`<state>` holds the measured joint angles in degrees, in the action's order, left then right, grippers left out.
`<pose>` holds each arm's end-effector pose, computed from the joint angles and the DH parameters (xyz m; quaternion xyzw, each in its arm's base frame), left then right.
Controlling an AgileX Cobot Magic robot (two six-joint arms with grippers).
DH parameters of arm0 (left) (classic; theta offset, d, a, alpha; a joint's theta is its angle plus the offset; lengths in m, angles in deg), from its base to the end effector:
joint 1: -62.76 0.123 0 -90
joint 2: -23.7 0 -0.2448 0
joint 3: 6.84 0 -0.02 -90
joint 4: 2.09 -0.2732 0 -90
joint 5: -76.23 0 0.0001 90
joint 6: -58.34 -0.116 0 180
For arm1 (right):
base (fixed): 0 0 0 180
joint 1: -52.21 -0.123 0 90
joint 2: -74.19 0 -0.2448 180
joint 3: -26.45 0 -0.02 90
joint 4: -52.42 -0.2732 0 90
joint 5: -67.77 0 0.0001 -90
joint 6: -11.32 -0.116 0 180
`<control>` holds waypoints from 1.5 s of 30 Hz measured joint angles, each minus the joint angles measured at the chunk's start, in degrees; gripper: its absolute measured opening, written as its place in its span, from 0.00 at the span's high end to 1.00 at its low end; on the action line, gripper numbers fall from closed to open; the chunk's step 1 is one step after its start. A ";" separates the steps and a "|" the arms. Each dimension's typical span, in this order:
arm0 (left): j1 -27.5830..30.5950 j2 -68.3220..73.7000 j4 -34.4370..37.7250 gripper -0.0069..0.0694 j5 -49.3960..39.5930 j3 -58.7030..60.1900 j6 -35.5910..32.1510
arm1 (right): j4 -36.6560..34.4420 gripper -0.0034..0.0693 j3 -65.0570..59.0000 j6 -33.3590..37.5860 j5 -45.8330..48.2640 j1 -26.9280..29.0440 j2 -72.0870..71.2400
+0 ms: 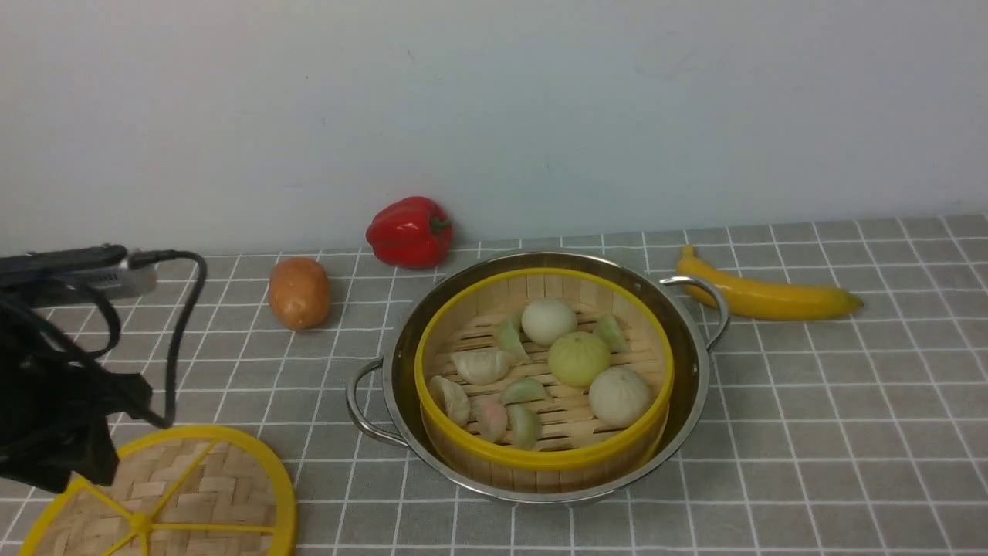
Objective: Place the steamer in the pot on the grey tablecloth, and put the lid on the steamer.
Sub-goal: 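Grasp the bamboo steamer lid lying on the table by its centre knob, then place the yellow bamboo steamer lid onto the steamer in the pot with the left gripper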
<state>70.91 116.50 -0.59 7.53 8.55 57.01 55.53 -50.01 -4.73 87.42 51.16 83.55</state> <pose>0.2815 0.0375 0.1854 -0.0639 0.9975 -0.0100 0.0281 0.1413 0.0005 0.1717 0.0892 0.7907 0.0675 0.6019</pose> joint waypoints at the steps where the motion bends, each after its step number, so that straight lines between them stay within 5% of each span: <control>1: 0.00 1.60 0.51 0.59 0.12 -0.25 -0.39 | 0.00 0.62 0.00 0.00 0.00 0.00 0.00; 21: 0.00 18.98 -0.83 0.59 6.21 -0.69 -2.65 | 0.00 0.62 0.00 0.00 0.00 0.00 0.00; 27: 0.00 19.65 -2.70 0.75 5.66 -0.74 0.12 | 0.00 0.62 0.00 0.00 0.00 0.00 0.00; 32: 0.00 19.60 -5.23 0.76 2.04 -1.29 1.33 | 0.00 0.62 0.00 0.00 0.00 0.00 0.00; 39: -0.20 16.27 -5.77 0.76 -0.83 -10.80 -5.84 | 0.00 0.62 0.00 0.00 0.00 0.00 0.00; 45: -6.21 15.11 -6.70 0.76 -1.00 -28.72 -14.18 | 0.00 0.62 0.00 0.00 0.00 0.00 0.00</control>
<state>64.70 131.62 -7.29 6.53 -20.17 42.83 55.53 -50.01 -4.73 87.42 51.16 83.55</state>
